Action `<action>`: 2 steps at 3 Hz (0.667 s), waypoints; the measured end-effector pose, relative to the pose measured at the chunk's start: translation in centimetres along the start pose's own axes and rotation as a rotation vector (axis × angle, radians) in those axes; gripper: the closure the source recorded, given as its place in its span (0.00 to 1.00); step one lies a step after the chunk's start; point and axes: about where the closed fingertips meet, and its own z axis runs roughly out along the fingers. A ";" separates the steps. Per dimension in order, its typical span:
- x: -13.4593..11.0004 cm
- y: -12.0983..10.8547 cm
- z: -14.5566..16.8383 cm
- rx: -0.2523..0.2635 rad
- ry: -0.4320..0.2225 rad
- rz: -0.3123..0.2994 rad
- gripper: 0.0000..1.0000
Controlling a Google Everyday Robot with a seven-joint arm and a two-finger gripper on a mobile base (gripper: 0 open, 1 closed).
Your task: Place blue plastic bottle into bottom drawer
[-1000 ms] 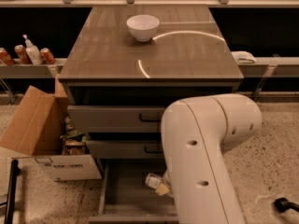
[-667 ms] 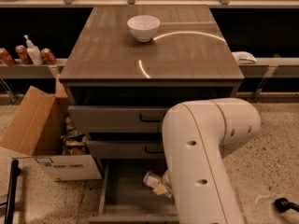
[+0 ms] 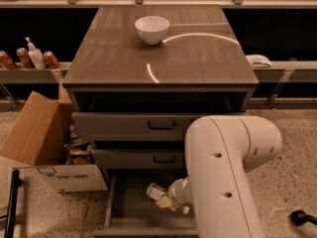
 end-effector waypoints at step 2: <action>-0.6 0.7 0.8 -0.037 -0.052 -0.009 0.11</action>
Offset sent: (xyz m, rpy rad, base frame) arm 0.0153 0.0013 -0.0018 0.0888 -0.0071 0.0360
